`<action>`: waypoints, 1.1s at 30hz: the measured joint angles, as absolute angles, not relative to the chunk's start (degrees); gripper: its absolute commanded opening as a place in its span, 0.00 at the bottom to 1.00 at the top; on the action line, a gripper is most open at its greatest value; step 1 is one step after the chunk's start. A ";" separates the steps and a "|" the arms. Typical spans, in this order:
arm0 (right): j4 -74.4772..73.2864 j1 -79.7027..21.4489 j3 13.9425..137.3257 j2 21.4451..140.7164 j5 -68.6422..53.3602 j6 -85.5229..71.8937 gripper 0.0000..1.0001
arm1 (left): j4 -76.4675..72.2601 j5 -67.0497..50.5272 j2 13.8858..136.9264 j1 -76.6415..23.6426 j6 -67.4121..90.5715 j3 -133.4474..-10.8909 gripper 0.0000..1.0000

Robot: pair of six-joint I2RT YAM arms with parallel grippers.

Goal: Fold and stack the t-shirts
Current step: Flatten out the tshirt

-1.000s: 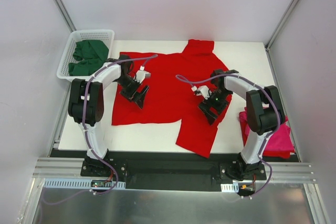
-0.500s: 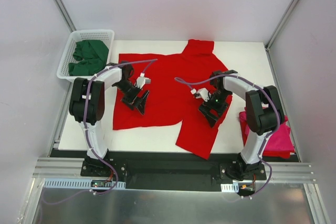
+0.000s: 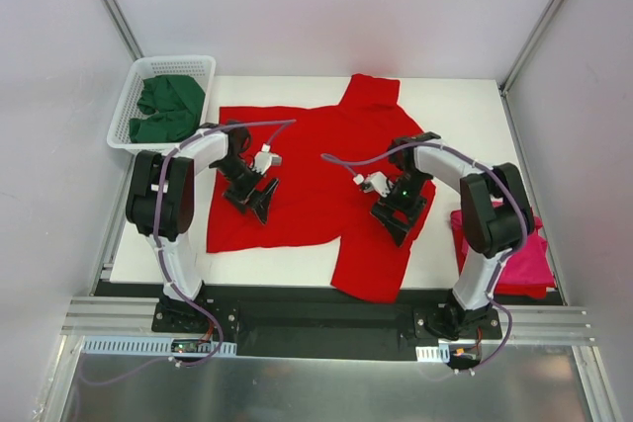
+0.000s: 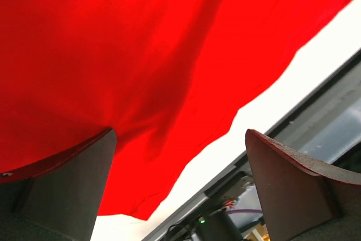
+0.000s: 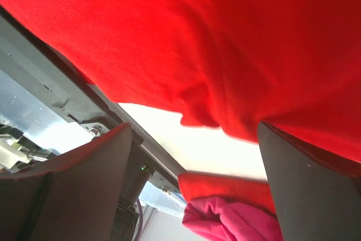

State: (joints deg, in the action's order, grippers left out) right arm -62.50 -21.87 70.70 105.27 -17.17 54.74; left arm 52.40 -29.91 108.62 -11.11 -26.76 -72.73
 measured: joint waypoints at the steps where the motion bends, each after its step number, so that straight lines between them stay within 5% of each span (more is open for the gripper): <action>1: -62.85 -21.87 71.07 104.88 -17.12 54.72 0.96 | 52.47 -29.15 108.62 -10.98 -26.85 -73.17 0.99; 13: -52.36 -12.88 91.09 103.37 -10.57 49.87 0.96 | 52.95 -23.83 106.94 -10.39 -25.65 -90.65 0.99; 22: -42.41 -9.89 100.79 126.45 -5.72 47.94 0.96 | 53.39 -23.94 104.36 -10.39 -24.75 -87.05 0.99; 33: -38.94 -10.33 105.21 128.95 -2.39 48.23 0.96 | 53.69 -23.86 99.04 -10.39 -24.75 -83.40 0.99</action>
State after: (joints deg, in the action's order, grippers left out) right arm -38.94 -10.33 105.21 128.95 -2.39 48.23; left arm 53.69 -23.86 99.04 -10.39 -24.75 -83.40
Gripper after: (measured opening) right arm 0.963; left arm 0.993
